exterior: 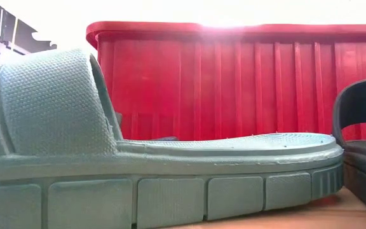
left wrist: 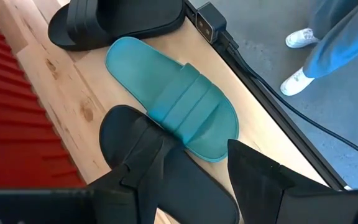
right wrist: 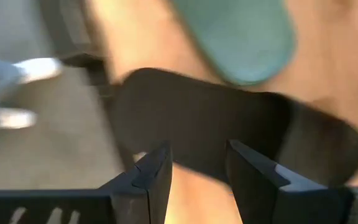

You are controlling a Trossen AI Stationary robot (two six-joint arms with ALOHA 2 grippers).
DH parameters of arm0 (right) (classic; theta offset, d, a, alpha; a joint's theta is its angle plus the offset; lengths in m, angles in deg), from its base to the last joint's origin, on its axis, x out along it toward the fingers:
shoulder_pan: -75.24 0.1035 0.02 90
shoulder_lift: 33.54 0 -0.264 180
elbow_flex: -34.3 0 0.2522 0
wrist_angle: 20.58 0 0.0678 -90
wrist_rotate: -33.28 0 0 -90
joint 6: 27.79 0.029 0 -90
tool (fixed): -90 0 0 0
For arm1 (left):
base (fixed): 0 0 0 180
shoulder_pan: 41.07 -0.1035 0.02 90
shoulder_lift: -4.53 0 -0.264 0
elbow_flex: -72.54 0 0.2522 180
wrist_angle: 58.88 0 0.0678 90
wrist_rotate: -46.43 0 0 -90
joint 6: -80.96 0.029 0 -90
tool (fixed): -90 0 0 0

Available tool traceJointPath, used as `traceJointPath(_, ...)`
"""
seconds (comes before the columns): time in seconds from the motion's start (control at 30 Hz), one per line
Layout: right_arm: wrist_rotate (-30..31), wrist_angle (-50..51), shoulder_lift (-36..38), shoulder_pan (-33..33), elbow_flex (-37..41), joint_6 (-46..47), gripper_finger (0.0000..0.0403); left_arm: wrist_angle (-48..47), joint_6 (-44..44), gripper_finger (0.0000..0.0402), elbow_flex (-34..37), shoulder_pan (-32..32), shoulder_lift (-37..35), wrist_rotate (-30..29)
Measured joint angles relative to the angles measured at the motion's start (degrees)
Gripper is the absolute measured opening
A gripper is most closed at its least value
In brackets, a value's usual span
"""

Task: Pick and place slides into bin
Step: Put the black slide in the red bin

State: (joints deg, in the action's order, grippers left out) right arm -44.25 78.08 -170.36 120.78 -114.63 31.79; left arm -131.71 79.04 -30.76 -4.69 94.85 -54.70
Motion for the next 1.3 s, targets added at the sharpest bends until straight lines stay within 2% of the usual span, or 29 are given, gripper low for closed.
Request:
traceJointPath(0.23, 1.16, 5.40, -0.21, -1.13, 10.45, 9.53, 0.0139, 0.22, -0.32, 0.0161, 0.00, 0.00, 0.00, 0.17)
traceJointPath(0.47, 6.63, 5.19, 0.14, -2.33, 17.10, 10.88, 0.0138, 0.58, -0.33, 0.0161, 0.00, 0.00, 0.00, 0.37)
traceJointPath(0.6, 6.85, 5.22, 0.17, -3.18, 19.62, 10.96, 0.0106, 0.57, -0.33, 0.0161, 0.00, 0.00, 0.00, 0.37)
traceJointPath(0.7, 6.12, 5.27, 0.17, -3.63, 19.15, 10.83, 0.0037, 0.52, -0.33, 0.0161, 0.00, 0.02, 0.00, 0.41)
traceJointPath(0.77, 6.52, 6.27, 0.14, -3.51, 17.08, 9.21, 0.0013, 0.53, -0.04, 0.0161, 0.00, 0.00, 0.00, 1.23)
traceJointPath(0.87, 6.08, 5.24, 0.06, -3.55, 12.42, 8.90, 0.0022, 0.52, 0.04, 0.0161, 0.00, 0.02, 0.00, 2.20)
traceJointPath(1.03, 6.39, 4.62, 0.43, -2.82, 0.06, 3.01, 0.0005, 0.54, 0.11, 0.0161, 0.00, 0.02, 0.00, 2.73)
traceJointPath(1.13, 3.87, -4.18, 7.00, -2.74, 4.98, 3.54, 0.0003, 0.55, 0.11, 0.0161, 0.00, 0.00, 0.00, 2.71)
traceJointPath(1.2, 2.95, -6.19, 11.06, -2.53, 6.71, 3.48, 0.0002, 0.57, 0.11, 0.0161, 0.00, 0.00, 0.00, 2.73)
traceJointPath(1.3, 6.03, -6.09, 15.75, -2.02, 6.08, 4.46, 0.0002, 0.58, 0.08, 0.0161, 0.00, 0.00, 0.00, 2.73)
